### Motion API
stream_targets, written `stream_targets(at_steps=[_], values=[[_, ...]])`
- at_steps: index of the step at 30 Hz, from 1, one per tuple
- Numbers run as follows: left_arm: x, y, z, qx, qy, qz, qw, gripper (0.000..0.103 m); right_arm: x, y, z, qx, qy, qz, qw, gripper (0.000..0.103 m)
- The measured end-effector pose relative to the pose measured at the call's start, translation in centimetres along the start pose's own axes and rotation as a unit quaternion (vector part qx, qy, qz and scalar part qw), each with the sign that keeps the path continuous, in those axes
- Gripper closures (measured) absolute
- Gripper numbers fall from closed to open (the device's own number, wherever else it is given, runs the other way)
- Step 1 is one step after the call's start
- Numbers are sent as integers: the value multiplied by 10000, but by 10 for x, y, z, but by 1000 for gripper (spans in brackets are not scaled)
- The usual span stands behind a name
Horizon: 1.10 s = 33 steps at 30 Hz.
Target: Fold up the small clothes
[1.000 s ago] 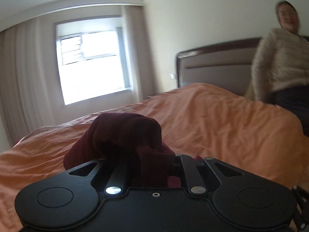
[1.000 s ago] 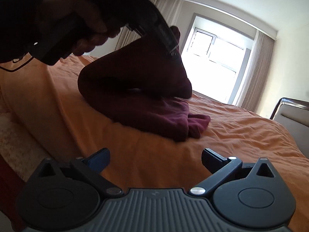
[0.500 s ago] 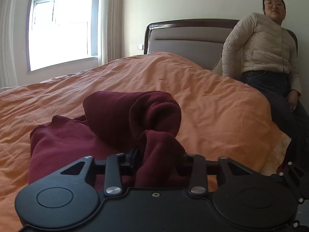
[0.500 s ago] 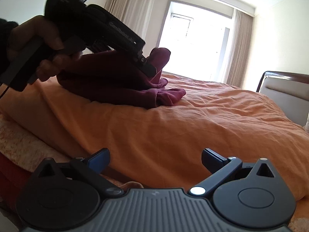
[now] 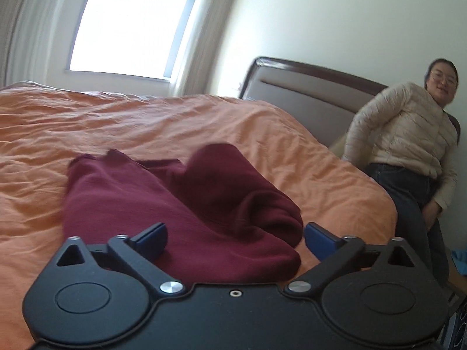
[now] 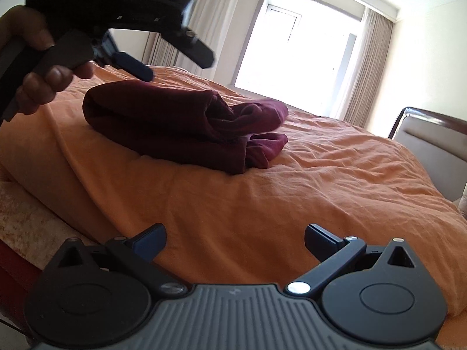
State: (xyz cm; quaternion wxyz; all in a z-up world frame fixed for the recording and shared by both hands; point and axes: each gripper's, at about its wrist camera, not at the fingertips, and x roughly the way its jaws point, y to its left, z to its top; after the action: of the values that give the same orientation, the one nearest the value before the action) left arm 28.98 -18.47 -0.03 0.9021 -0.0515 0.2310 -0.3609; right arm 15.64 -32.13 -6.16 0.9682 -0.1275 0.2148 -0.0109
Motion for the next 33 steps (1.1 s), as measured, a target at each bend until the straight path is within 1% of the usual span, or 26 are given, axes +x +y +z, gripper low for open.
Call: stream_targets(at_steps=[2, 4, 8, 11, 15, 18, 20, 22, 24, 26, 30, 33], values=[[-9, 5, 0, -74, -85, 199, 9997, 1, -2, 1, 5, 11, -1, -32, 10000, 0], [-18, 13, 1, -182, -67, 469, 9987, 1, -3, 2, 9, 7, -18, -29, 10000, 0], [-36, 32, 0, -485, -151, 902, 9946, 1, -8, 4, 16, -130, -113, -48, 9998, 0], [-47, 46, -4, -659, -164, 1269, 9896, 1, -18, 2, 25, -201, -313, -24, 9993, 0], [-56, 62, -9, -757, -8, 1664, 9831, 1, -29, -12, 45, -111, -736, 236, 9969, 0], [-64, 72, -13, -889, 15, 1743, 9807, 1, -21, -25, 64, -26, -944, 456, 9945, 0], [-64, 78, -14, -966, 65, 1750, 9798, 1, -3, -32, 78, -31, -929, 592, 9939, 0], [-59, 81, -14, -976, 152, 1782, 9790, 1, 15, -29, 88, -169, -862, 506, 9948, 0], [-53, 81, -14, -949, 222, 1807, 9787, 1, 35, -27, 96, -434, -786, 383, 9952, 0], [-48, 80, -15, -937, 261, 1801, 9788, 1, 52, -27, 104, -519, -707, 376, 9954, 0], [-41, 81, -16, -946, 335, 1810, 9784, 1, 70, -41, 123, -284, -665, 653, 9952, 0], [-38, 83, -16, -921, 372, 1805, 9786, 0, 75, -52, 132, -151, -694, 715, 9949, 0]])
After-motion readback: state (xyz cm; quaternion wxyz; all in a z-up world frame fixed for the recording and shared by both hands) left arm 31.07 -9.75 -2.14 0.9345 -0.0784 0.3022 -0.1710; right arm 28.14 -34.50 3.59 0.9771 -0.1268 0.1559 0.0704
